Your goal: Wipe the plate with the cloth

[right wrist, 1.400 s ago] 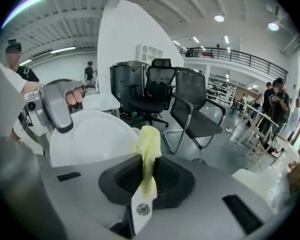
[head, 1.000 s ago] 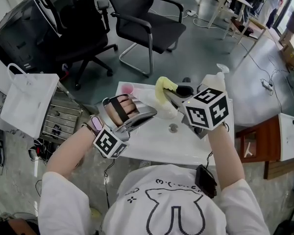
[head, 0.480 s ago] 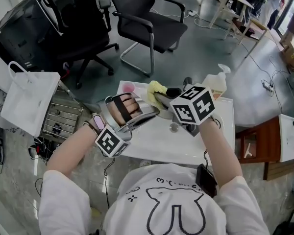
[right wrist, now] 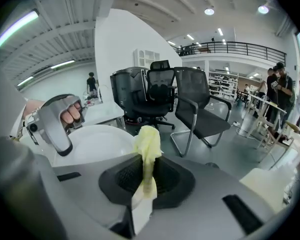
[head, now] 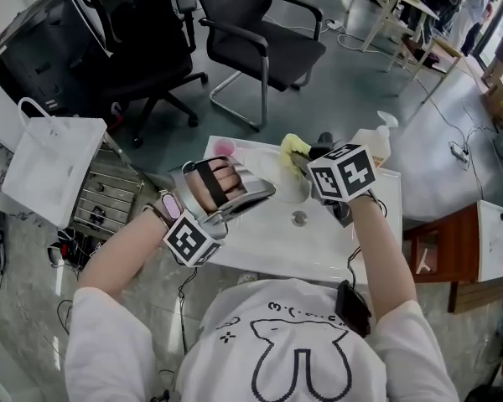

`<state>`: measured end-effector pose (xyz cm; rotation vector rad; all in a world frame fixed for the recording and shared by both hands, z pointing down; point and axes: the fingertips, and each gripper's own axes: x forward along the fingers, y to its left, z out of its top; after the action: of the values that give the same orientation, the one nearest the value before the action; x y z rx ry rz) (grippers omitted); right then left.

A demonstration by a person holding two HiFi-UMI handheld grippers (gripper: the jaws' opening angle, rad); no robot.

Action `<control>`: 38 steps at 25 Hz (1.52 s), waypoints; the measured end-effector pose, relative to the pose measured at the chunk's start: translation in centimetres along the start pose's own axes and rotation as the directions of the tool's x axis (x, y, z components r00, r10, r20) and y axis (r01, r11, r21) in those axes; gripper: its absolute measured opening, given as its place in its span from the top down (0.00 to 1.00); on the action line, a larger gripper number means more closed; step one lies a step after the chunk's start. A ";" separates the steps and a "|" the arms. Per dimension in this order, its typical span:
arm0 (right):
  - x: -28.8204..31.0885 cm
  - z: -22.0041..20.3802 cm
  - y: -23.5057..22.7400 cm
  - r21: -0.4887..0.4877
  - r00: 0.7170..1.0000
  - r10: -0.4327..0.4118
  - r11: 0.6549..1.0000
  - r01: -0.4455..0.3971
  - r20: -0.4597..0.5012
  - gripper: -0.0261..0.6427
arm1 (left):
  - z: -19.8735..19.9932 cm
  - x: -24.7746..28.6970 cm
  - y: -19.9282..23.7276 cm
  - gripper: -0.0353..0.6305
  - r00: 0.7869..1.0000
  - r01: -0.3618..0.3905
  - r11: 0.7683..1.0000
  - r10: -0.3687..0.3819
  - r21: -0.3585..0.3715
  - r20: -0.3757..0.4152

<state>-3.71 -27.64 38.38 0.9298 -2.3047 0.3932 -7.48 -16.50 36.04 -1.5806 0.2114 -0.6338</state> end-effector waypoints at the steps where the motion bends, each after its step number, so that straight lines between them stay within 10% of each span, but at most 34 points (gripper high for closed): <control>1: -0.6 0.6 0.0 0.009 1.000 0.000 1.000 0.000 0.024 0.89 | 0.0 0.0 0.0 0.92 1.000 -0.004 1.000 0.004 -0.001 0.000; 9: -4.9 7.3 6.3 -0.063 0.946 0.211 0.977 -0.202 0.246 0.89 | 0.2 0.0 0.0 0.92 1.000 -0.001 1.000 0.001 0.011 0.018; 21: -0.6 5.3 10.5 -0.180 0.937 0.349 0.920 -0.348 -0.024 0.89 | 1.2 -0.3 -0.3 0.92 0.999 0.036 0.997 -0.039 0.066 0.032; 38: 5.2 4.2 4.7 0.042 0.950 0.274 0.962 -0.270 -0.149 0.89 | 1.3 -1.5 -0.1 0.92 0.999 0.036 0.997 -0.037 0.071 0.015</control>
<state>-11.75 -29.00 38.33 0.5680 -2.2927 0.5846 -8.09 -14.63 35.78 -1.5236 0.1463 -0.6494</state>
